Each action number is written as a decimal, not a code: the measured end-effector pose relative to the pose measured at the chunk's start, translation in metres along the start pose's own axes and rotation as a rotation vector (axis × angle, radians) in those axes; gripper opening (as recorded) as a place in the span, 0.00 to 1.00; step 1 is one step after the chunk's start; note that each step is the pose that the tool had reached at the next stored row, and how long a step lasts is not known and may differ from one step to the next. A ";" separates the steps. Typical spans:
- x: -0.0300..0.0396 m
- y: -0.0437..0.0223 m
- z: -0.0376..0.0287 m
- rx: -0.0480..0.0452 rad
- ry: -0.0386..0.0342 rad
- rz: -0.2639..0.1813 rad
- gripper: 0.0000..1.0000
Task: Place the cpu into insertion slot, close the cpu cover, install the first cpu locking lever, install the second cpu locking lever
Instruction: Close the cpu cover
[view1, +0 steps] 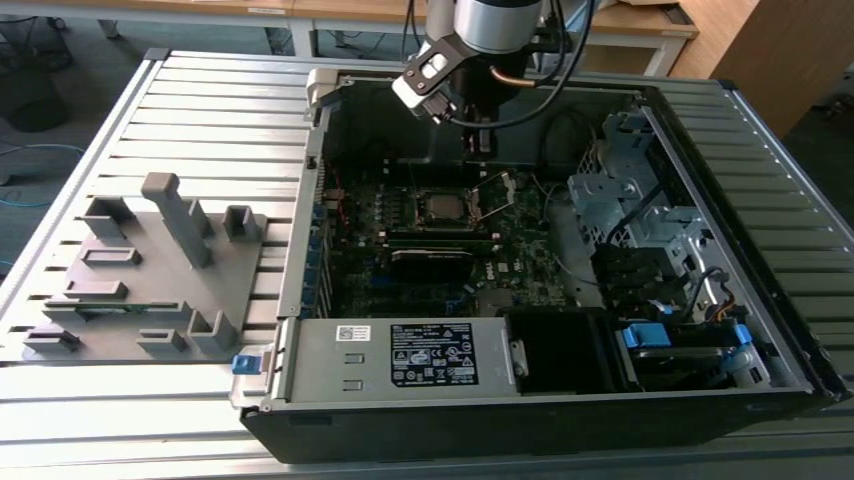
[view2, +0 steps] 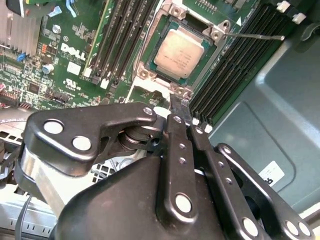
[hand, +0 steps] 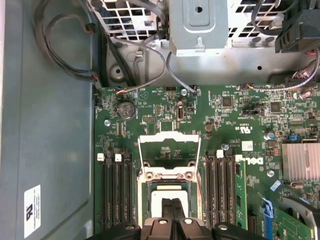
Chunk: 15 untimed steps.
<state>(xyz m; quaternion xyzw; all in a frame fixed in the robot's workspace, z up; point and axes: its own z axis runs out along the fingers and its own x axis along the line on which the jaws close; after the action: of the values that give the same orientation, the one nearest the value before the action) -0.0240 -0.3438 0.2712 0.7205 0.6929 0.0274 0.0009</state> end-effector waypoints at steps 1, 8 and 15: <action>0.0000 0.0012 0.0000 0.0000 -0.0001 0.000 0.10; 0.0005 0.0136 0.0006 0.0000 0.0000 0.000 0.10; 0.0008 0.0224 0.0010 0.0000 0.0000 0.000 0.10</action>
<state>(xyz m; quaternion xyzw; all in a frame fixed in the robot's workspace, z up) -0.0015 -0.3439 0.2711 0.7205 0.6929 0.0274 0.0009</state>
